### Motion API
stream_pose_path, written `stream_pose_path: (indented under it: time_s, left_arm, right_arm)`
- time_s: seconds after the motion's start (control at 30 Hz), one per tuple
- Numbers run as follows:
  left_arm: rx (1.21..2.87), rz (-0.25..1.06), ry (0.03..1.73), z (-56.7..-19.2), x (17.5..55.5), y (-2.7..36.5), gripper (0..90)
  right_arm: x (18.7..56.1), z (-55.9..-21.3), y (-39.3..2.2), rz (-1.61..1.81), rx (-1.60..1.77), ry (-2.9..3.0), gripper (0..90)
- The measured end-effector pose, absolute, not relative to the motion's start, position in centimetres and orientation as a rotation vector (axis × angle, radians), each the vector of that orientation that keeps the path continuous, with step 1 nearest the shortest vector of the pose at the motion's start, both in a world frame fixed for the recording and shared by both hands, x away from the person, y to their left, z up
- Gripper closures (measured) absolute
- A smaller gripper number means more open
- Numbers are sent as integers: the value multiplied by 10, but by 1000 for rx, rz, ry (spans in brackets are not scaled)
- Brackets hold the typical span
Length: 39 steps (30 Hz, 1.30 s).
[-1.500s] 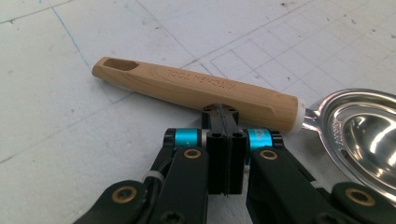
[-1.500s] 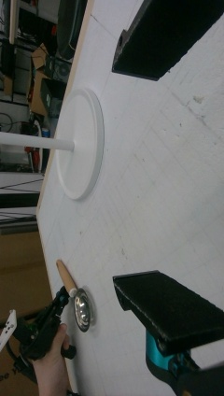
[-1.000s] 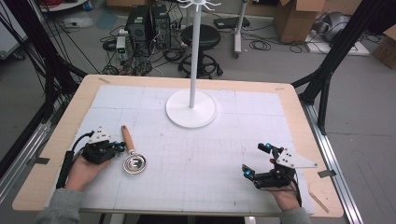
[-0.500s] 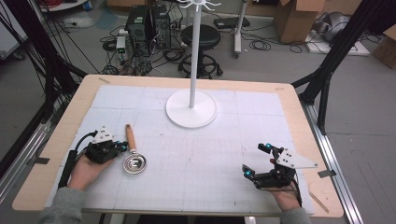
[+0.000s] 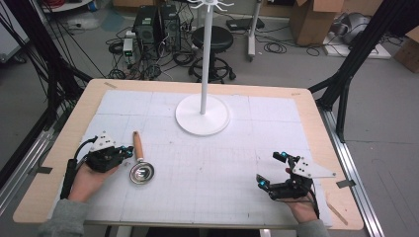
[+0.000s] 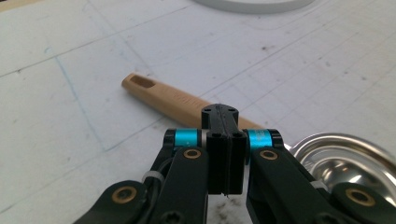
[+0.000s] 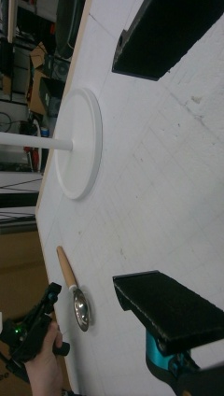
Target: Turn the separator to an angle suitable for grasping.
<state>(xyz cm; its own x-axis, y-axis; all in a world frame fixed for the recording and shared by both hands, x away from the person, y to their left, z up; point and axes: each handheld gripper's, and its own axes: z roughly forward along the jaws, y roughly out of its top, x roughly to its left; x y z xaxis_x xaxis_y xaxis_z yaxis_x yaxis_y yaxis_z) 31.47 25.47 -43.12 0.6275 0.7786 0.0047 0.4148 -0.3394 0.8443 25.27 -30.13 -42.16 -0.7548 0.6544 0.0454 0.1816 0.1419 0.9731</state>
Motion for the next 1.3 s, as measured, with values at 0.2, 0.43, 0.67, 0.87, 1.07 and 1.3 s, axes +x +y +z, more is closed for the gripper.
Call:
stream_pose_path:
  time_s: [0.2, 0.43, 0.67, 0.87, 1.07, 1.3]
  left_arm:
    - [2010, 496, 847, -425, 313, 228, 898]
    - [2054, 459, 837, -426, 317, 212, 898]
    - [2084, 426, 855, -430, 323, 205, 898]
    - [2124, 394, 881, -436, 328, 203, 898]
    - [2153, 381, 905, -439, 331, 203, 898]
    - [2166, 370, 911, -440, 331, 202, 898]
  right_arm:
    - [252, -421, -301, 1643, 800, 2033, 7]
    - [250, -421, -302, 1643, 801, 2034, 7]
    - [248, -422, -306, 1642, 809, 2028, 7]
    - [247, -422, -308, 1643, 808, 2025, 7]
    - [246, -422, -308, 1642, 813, 2028, 7]
    - [247, -423, -308, 1642, 808, 2027, 7]
